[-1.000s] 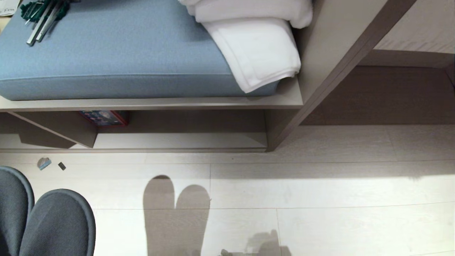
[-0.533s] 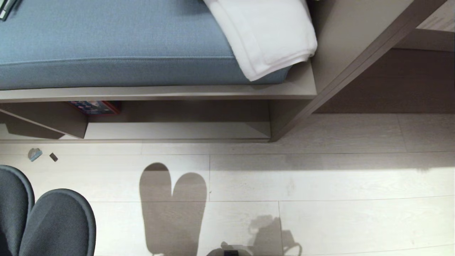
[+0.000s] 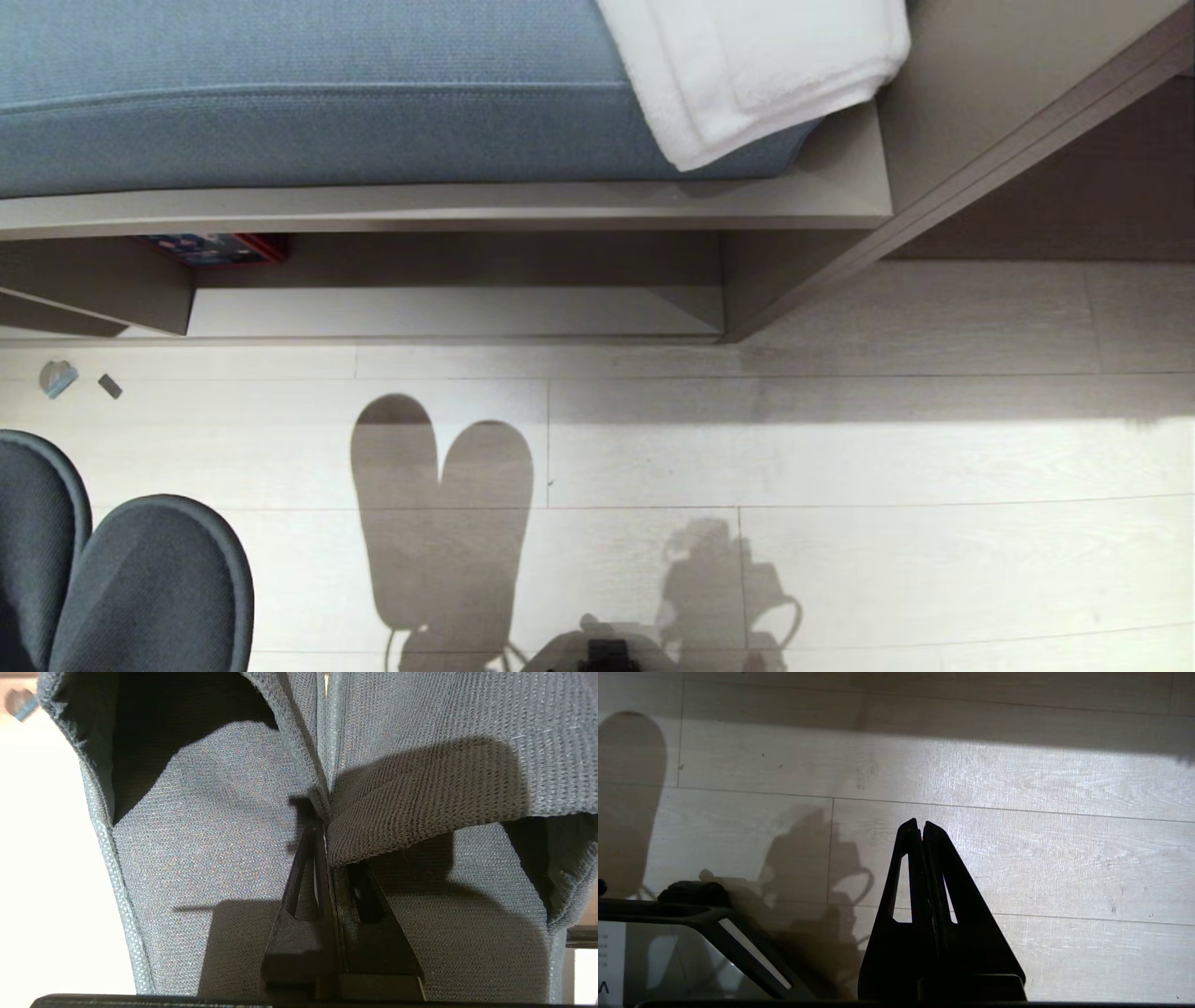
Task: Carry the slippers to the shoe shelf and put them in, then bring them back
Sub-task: Place the slippers into the shoe cabinet
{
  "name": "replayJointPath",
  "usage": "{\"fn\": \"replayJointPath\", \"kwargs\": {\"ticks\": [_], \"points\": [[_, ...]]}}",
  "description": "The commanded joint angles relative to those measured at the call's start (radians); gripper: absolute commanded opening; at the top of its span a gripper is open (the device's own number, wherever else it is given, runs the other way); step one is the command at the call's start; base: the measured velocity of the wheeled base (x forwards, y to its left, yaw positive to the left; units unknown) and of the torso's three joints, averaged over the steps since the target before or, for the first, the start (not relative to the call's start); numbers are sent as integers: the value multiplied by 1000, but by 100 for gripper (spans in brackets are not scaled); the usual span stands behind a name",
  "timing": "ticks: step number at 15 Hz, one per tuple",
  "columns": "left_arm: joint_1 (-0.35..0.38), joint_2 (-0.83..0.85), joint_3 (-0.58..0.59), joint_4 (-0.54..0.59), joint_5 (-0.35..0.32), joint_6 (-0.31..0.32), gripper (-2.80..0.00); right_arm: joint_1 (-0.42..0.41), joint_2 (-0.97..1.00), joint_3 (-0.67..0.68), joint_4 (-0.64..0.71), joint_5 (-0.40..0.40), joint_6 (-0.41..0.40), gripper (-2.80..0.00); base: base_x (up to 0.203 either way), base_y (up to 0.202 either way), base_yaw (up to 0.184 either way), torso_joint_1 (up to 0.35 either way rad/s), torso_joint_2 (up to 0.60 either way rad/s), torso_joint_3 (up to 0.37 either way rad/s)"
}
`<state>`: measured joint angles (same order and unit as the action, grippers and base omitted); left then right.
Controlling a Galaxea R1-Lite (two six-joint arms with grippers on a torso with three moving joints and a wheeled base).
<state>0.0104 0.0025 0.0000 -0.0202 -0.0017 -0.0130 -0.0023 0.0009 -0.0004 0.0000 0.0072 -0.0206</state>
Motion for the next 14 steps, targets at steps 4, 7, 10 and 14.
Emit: {"fn": "replayJointPath", "kwargs": {"ticks": [4,7,10,14], "points": [[0,-1,8,-1,0,-1,-280,0,1,0,0,0,-1,-280,0,0,0,2,0,-199],[0,-1,8,-1,0,-1,-280,0,1,0,0,0,-1,-280,0,0,0,1,3,-199],[0,-1,8,-1,0,-1,-280,1,1,0,0,0,-1,-280,0,0,0,1,2,-201],[0,-1,8,-1,0,-1,-280,-1,1,0,0,0,-1,-280,0,0,0,2,3,-197]]}}
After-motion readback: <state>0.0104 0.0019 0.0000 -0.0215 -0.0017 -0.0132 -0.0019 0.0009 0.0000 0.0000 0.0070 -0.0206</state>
